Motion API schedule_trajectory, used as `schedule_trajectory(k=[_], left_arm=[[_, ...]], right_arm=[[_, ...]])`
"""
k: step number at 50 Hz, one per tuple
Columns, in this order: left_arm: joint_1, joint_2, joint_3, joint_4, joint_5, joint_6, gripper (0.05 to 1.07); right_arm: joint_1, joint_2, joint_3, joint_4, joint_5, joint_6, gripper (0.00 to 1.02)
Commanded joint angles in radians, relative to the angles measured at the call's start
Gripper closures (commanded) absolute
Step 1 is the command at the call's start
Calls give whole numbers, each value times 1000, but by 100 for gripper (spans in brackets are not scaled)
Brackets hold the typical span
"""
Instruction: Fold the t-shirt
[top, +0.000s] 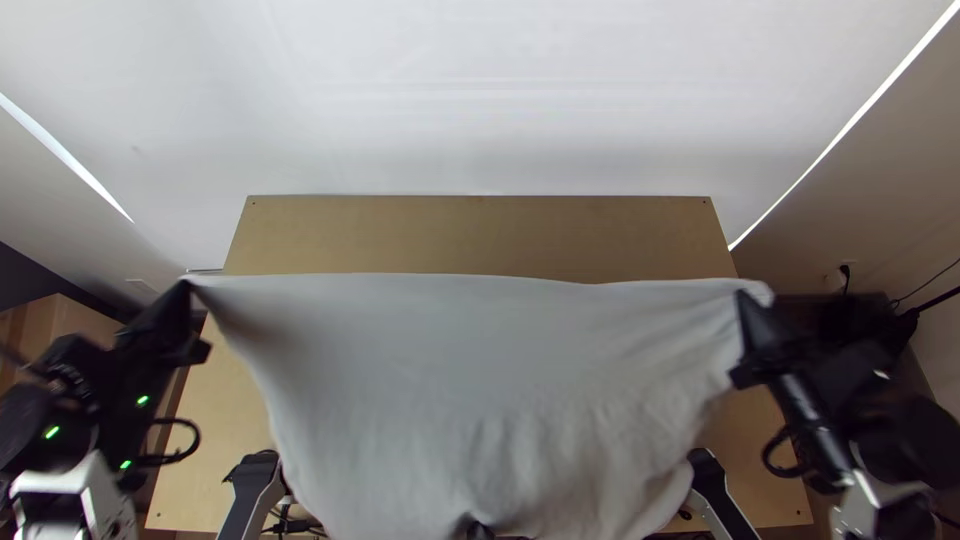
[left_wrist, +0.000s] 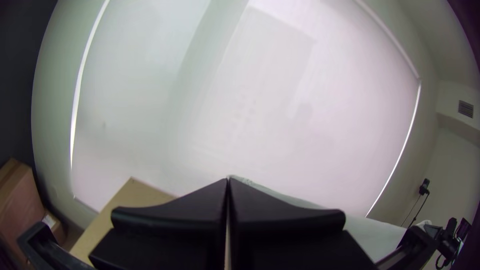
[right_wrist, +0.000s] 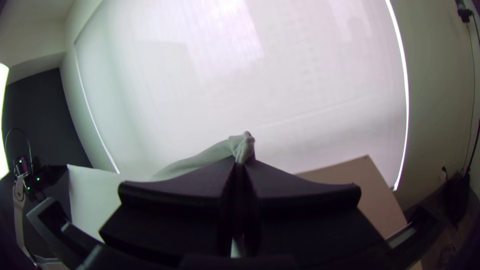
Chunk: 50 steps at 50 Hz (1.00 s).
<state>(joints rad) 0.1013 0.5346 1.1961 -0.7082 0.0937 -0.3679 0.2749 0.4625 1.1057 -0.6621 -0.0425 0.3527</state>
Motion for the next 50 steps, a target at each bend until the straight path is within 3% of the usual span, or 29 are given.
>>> schedule_trajectory(k=[1, 10, 19, 30, 50], left_arm=[[3, -5, -136, 84, -5, -20, 105], [-25, 96, -348, 234, -5, -9, 105], [-45, 312, -455, 434, -26, 9, 105], [-57, 628, -398, 609, -32, 18, 105], [-48, 1102, -69, 678, -52, 24, 105]], right_arm=[[38, -51, -152, 75, 9, 29, 100], [84, -8, -394, 256, 9, 28, 100], [95, 212, -475, 409, 9, 28, 100], [78, 565, -418, 568, -19, 12, 100], [-3, 1134, -107, 734, -37, -26, 100]])
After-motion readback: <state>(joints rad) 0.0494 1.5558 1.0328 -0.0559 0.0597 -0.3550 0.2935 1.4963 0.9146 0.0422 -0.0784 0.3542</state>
